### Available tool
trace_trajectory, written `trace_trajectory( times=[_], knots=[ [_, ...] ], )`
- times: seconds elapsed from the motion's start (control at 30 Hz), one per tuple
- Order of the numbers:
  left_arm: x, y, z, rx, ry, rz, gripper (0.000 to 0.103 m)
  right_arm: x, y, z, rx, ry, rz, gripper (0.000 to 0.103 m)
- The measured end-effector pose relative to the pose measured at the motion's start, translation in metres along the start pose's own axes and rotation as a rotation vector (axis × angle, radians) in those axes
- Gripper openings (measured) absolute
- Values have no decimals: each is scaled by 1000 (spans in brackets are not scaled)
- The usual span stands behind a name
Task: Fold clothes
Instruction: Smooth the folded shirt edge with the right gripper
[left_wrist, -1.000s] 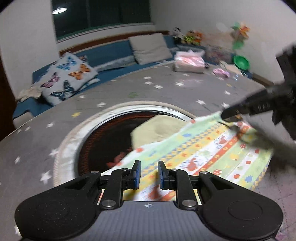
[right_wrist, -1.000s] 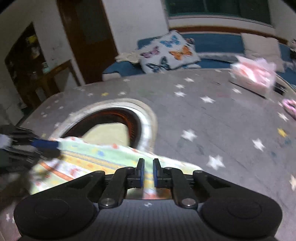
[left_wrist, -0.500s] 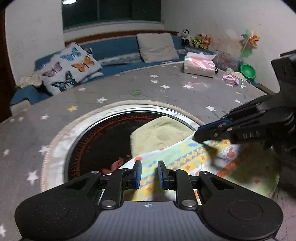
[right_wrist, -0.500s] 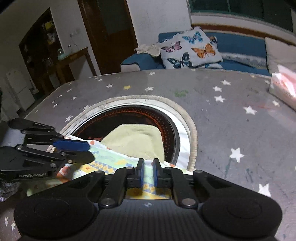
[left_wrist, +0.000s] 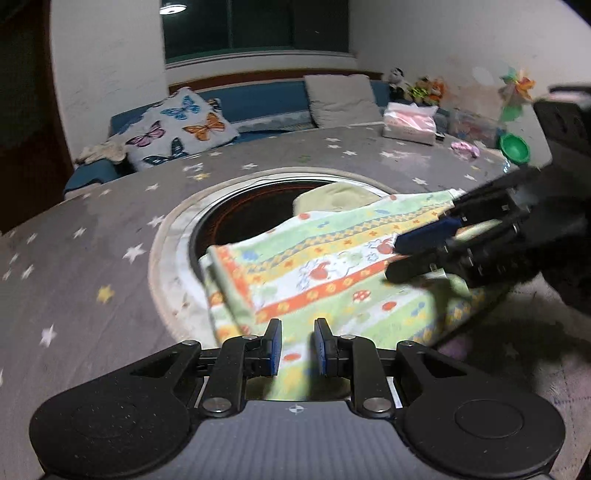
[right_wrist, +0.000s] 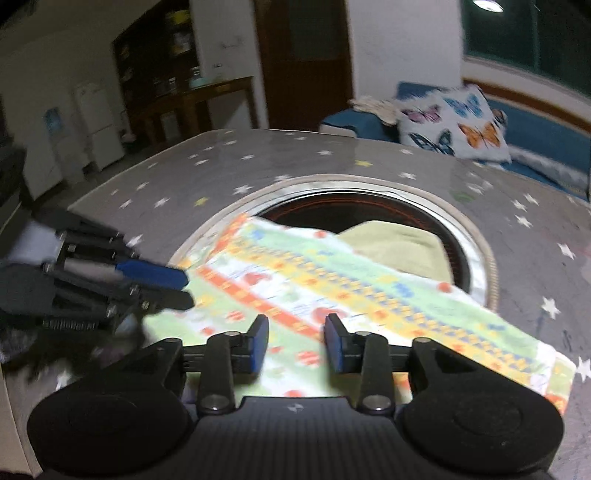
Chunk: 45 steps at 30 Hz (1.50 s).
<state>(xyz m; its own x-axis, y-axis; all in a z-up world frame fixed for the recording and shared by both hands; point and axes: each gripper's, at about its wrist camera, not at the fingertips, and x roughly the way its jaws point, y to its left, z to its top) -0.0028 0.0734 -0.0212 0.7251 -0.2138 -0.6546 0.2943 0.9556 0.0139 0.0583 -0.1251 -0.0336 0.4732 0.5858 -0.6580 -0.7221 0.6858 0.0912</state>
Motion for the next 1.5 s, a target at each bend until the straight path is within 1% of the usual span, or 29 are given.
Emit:
trace_trajectory(
  times=[0.07,0.2,0.33,0.4,0.57,0.67,0.7,0.8,0.87,1.0,1.07,1.13,1.27,1.4,1.5],
  knots=[
    [-6,2,-5,-18,-3,4,22,-4,11,-3,-38,-8,7,37],
    [-14,3,-12,-45,-11,10,22,-10,24,-15,-72,-25,19,38],
    [-17,0,-10,-44,-12,32,22,-23,30,-21,-98,-38,30,37],
    [-20,-5,-4,-42,-26,33,22,-30,28,-22,-75,-44,29,36],
    [-17,-24,8,-16,-74,-31,22,-46,14,-31,22,-65,-25,36],
    [-5,-33,7,10,-56,-42,22,-55,-1,-44,81,-55,-68,36],
    [-1,-35,6,19,-48,-43,22,-59,-6,-48,99,-48,-76,34],
    [3,-37,0,30,-34,-40,22,-68,-18,-58,145,-23,-87,34],
    [0,-36,-1,27,-34,-43,22,-74,-22,-59,160,-21,-95,34],
    [0,-34,3,29,-37,-34,22,-84,-30,-50,174,-68,-120,35],
    [3,-33,2,33,-29,-28,23,-83,-37,-49,188,-73,-137,35],
    [4,-32,1,35,-26,-26,23,-87,-42,-54,197,-60,-154,35],
    [3,-31,0,39,-25,-27,25,-95,-52,-64,215,-36,-189,29],
    [3,-30,0,44,-24,-28,25,-103,-60,-73,230,-10,-219,31],
    [3,-29,-1,47,-23,-29,25,-105,-57,-82,226,6,-217,30]
  ],
)
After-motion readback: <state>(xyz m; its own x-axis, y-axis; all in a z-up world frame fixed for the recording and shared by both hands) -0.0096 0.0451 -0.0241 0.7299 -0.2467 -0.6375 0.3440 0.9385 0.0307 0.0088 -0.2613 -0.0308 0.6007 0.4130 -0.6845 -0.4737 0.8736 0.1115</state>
